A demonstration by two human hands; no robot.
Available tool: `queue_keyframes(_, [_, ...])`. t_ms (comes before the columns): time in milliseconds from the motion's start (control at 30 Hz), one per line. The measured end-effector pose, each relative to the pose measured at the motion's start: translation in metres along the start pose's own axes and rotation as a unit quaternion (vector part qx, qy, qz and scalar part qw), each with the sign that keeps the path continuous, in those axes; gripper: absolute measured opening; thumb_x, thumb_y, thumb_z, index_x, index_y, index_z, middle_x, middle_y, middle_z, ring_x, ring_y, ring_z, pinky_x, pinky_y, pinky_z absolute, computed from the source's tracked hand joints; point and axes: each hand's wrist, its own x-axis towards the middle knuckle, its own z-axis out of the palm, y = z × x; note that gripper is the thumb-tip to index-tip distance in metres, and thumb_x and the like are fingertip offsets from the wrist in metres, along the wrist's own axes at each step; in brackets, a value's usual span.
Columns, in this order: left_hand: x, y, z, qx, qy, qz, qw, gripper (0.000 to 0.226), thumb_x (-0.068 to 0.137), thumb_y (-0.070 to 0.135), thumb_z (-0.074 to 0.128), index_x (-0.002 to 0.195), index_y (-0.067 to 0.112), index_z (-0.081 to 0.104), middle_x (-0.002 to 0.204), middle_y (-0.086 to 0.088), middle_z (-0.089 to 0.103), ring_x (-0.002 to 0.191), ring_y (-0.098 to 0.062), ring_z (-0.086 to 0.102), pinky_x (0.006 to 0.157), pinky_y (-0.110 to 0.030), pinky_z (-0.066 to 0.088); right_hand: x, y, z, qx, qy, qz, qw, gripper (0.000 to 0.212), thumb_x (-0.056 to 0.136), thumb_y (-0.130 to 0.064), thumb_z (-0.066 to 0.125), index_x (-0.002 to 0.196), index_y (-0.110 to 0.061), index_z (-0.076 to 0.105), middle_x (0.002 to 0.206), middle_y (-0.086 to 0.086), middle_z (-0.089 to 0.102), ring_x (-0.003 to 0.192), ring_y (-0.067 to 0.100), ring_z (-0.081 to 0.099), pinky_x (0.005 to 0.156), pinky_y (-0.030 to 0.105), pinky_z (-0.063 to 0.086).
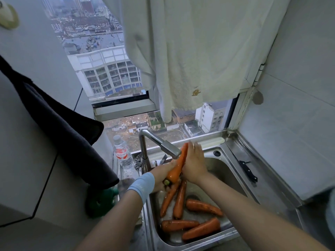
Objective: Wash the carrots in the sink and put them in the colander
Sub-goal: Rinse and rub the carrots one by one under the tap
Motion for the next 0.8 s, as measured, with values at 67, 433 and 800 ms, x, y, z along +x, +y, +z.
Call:
queue_keyframes(67, [0.003, -0.011, 0.003, -0.095, 0.0, -0.027, 0.995, 0.037, 0.098, 0.043, 0.06, 0.118, 0.012, 0.061, 0.092, -0.016, 0.074, 0.072, -0.025, 0.068, 0.055, -0.032, 0.056, -0.003, -0.008, 0.003, 0.262, -0.066, 0.194, 0.943, 0.058, 0.099, -0.021, 0.055, 0.151, -0.005, 0.034, 0.136, 0.014, 0.051, 0.126, 0.034, 0.054, 0.101, 0.039, 0.046])
queue_keyframes(433, [-0.008, -0.042, -0.012, -0.057, -0.06, -0.046, 0.996, 0.047, 0.096, 0.049, 0.056, 0.129, 0.015, 0.054, 0.106, -0.015, 0.072, 0.09, -0.026, 0.068, 0.074, -0.034, 0.058, -0.006, -0.014, 0.048, 0.421, -0.109, 0.321, 0.842, 0.072, 0.076, -0.069, 0.063, 0.112, -0.007, 0.066, 0.104, 0.013, 0.075, 0.097, 0.033, 0.072, 0.096, 0.049, 0.057])
queue_keyframes(800, [-0.005, -0.045, -0.032, -0.069, -0.007, -0.089, 0.994, 0.055, 0.095, 0.057, 0.054, 0.127, 0.013, 0.045, 0.1, -0.019, 0.066, 0.069, -0.025, 0.064, 0.056, -0.03, 0.056, 0.008, -0.03, 0.031, 0.523, -0.06, 0.313, 0.791, 0.046, 0.097, -0.008, 0.056, 0.136, -0.026, 0.039, 0.109, 0.018, 0.062, 0.087, 0.028, 0.068, 0.086, 0.048, 0.06])
